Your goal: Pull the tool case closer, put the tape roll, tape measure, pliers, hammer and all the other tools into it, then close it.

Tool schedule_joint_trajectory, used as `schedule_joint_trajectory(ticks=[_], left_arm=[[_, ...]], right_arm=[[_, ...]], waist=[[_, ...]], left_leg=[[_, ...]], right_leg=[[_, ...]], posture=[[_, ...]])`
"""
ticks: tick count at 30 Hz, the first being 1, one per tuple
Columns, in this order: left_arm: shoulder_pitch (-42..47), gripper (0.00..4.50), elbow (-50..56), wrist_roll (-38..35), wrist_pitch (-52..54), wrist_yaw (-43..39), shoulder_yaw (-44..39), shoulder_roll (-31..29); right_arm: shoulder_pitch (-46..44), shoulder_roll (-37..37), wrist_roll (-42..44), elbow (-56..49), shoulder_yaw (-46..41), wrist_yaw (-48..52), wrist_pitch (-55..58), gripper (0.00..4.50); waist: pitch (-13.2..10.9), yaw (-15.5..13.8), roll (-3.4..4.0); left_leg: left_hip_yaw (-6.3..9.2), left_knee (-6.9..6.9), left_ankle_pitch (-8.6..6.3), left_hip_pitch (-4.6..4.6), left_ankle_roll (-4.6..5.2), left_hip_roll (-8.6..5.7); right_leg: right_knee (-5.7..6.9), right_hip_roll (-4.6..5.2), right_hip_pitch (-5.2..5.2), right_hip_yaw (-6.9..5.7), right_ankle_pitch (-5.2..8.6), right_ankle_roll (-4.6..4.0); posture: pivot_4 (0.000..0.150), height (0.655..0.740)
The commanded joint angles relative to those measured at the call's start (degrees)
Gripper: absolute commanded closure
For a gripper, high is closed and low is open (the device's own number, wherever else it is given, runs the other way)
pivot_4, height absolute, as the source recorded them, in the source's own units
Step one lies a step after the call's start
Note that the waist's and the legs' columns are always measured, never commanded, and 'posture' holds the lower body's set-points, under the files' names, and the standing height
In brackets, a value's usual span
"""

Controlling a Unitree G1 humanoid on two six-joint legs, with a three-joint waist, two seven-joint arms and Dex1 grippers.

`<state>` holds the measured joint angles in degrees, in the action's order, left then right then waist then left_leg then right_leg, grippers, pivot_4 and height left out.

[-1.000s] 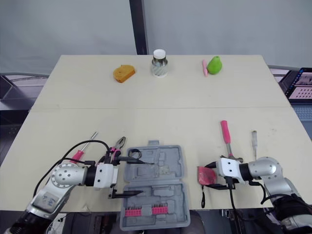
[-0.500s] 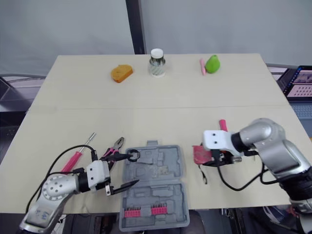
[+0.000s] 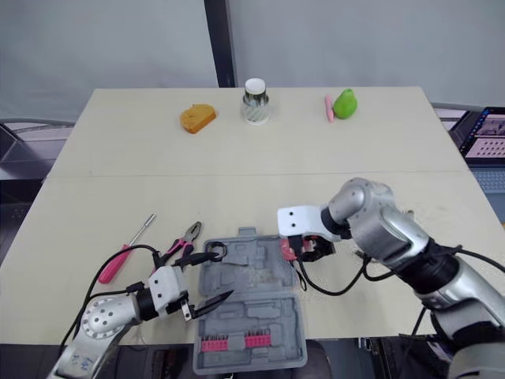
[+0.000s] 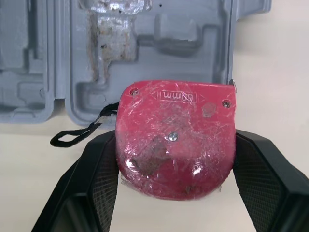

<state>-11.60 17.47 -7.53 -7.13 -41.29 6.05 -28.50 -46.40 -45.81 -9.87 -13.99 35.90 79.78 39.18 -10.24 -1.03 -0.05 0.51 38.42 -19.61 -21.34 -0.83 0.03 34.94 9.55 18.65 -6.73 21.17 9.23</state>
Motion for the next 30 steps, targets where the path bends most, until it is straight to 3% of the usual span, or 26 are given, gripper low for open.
schedule_joint_trajectory(ticks=[1,15,30], left_arm=[[-0.12,0.0,1.87,-0.46,-1.19,0.23,0.31,0.33],[1.32,0.0,2.98,-1.03,0.46,0.14,0.8,0.63],[1.33,0.0,4.12,-1.22,2.04,-0.02,0.23,0.13]], right_arm=[[-1.34,0.88,-1.9,-0.49,1.15,-0.31,0.42,1.61],[-4.6,7.31,-8.07,3.83,5.89,-1.62,-0.5,1.61],[-3.47,9.6,-11.38,5.58,7.24,-1.77,-2.28,1.61]], waist=[[0.0,-0.18,0.0],[0.0,0.37,0.0],[0.0,1.23,0.0]], left_leg=[[0.01,0.02,0.0,0.0,0.0,0.0],[0.01,0.0,0.0,0.01,0.0,-0.01],[0.01,-0.11,0.0,0.03,-0.01,-0.01]], right_leg=[[0.0,0.0,0.0,0.0,0.0,0.0],[0.05,0.0,0.03,0.0,0.0,0.0],[0.06,0.0,0.06,0.01,0.0,0.0]], posture=[[0.15,0.74],[0.15,0.74],[0.15,0.74]])
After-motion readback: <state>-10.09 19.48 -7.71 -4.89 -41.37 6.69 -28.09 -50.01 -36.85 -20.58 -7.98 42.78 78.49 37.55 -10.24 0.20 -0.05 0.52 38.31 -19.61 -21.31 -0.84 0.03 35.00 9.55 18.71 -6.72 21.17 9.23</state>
